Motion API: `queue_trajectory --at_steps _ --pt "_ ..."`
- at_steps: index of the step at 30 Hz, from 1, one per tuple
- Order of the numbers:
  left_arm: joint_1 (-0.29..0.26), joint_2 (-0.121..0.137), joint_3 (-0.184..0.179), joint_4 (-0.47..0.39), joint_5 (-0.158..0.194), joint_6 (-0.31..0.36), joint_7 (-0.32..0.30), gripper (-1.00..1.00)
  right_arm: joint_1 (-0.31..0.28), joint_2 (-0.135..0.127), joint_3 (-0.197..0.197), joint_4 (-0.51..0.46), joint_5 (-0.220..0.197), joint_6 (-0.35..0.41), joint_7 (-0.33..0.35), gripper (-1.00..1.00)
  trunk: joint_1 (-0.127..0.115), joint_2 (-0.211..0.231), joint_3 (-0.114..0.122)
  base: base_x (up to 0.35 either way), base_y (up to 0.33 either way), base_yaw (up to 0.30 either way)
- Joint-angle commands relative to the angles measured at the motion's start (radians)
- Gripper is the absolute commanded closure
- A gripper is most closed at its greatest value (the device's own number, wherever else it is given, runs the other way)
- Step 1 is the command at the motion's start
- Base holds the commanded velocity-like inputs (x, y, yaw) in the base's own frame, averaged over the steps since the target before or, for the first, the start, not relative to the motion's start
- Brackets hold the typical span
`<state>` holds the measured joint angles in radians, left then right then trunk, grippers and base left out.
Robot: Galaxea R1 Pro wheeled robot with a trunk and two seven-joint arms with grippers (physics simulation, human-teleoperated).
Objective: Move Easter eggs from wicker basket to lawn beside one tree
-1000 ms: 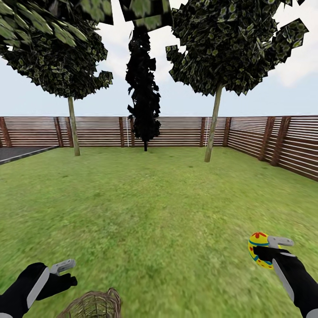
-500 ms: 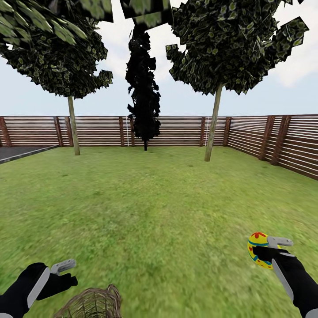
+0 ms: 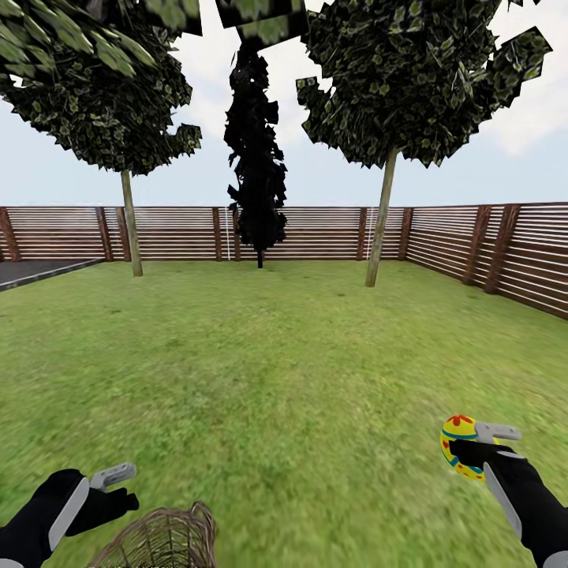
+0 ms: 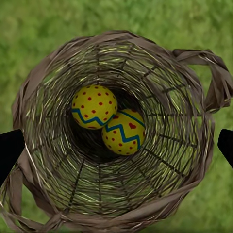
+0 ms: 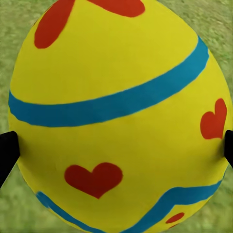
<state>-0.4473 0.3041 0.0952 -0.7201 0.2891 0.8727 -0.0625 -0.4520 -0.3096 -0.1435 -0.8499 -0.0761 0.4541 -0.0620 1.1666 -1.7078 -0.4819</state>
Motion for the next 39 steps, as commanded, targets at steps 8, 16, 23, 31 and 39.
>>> queue_trajectory --at_steps 8,16,23,31,39 --pt "-0.001 -0.002 0.003 -0.001 -0.005 0.005 -0.007 -1.00 0.000 0.000 0.001 -0.002 -0.008 0.005 -0.005 1.00 0.031 -0.057 -0.026 0.000 0.000 0.000" --pt "-0.001 -0.002 0.003 -0.001 -0.005 0.005 -0.007 -1.00 0.000 0.001 0.002 0.012 -0.008 0.003 -0.005 1.00 0.061 -0.113 -0.051 0.000 0.000 0.000" --pt "-0.001 -0.003 0.003 -0.001 -0.005 0.005 -0.007 -1.00 0.000 0.000 0.002 0.012 -0.008 0.003 -0.005 1.00 0.088 -0.162 -0.073 0.000 0.000 0.000" --pt "-0.001 -0.003 0.003 -0.001 -0.005 0.005 -0.007 -1.00 0.000 0.000 0.002 0.012 -0.008 0.003 -0.005 1.00 0.119 -0.218 -0.098 0.000 0.000 0.000" --pt "-0.001 -0.005 0.003 -0.001 -0.005 0.005 -0.007 -1.00 0.000 0.002 0.001 0.012 -0.001 -0.109 -0.006 1.00 0.150 -0.274 -0.123 0.000 0.000 0.000"
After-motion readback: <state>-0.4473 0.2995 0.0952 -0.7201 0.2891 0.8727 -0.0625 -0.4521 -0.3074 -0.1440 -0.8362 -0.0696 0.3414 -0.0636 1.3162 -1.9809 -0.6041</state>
